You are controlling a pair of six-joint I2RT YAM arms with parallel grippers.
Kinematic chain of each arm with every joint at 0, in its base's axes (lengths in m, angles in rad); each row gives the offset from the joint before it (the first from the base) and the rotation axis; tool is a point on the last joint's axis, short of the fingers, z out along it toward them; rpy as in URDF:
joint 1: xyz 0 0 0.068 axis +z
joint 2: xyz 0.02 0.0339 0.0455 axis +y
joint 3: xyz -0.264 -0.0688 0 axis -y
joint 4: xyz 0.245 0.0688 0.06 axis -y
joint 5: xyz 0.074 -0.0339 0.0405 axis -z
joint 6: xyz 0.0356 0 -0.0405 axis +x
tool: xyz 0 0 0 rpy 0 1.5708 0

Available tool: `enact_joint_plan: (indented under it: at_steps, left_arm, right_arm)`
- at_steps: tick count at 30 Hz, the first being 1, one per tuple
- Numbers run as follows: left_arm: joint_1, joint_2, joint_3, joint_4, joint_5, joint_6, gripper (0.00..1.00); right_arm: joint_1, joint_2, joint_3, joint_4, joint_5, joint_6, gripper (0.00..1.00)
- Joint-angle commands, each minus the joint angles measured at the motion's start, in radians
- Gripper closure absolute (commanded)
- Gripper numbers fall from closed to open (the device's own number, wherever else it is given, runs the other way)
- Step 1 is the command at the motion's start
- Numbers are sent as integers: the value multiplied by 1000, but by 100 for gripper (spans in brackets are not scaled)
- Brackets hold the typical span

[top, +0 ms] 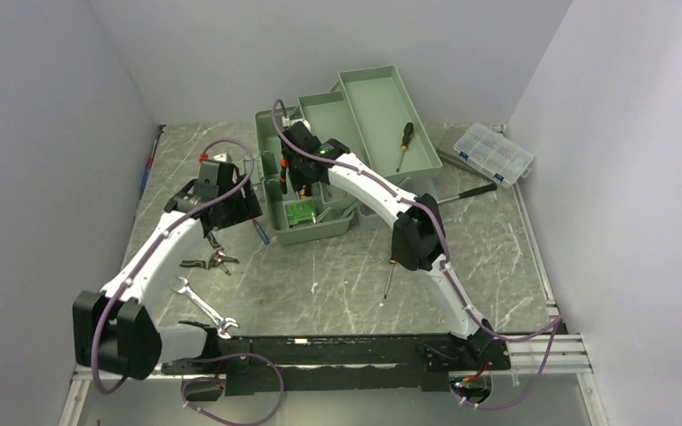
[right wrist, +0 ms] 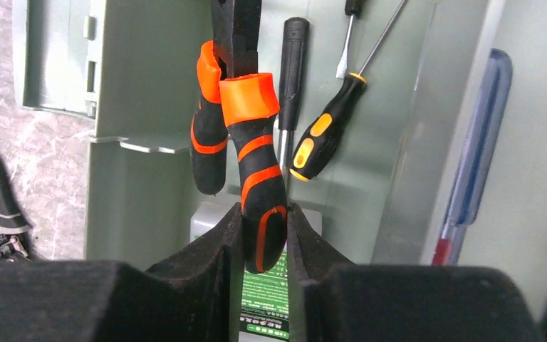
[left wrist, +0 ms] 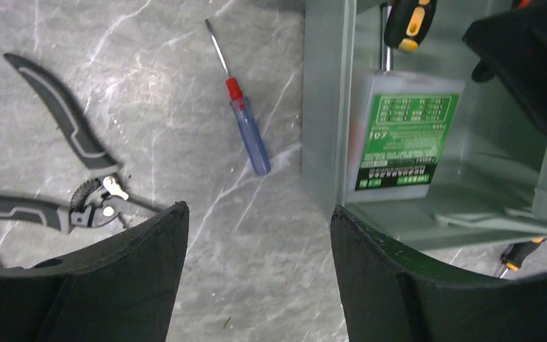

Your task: Pack the tool kit

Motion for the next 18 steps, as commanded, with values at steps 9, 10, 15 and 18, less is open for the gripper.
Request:
enact_joint_plan:
  at_steps: [9, 10, 15, 18]
  left_arm:
    - [14, 235, 146, 151, 117, 0, 29]
    - [14, 248, 154, 151, 119, -4, 31]
    - [14, 314, 176, 157, 134, -11, 37]
    - [10, 337, 169, 187, 171, -22, 42]
  right_arm:
    - [-25, -86, 13, 43, -9, 5, 44]
    - [-25, -103, 10, 41, -11, 6, 44]
    - [-25, -245, -85, 67, -8, 5, 44]
    - [-26, -355, -185, 101, -2, -2, 44]
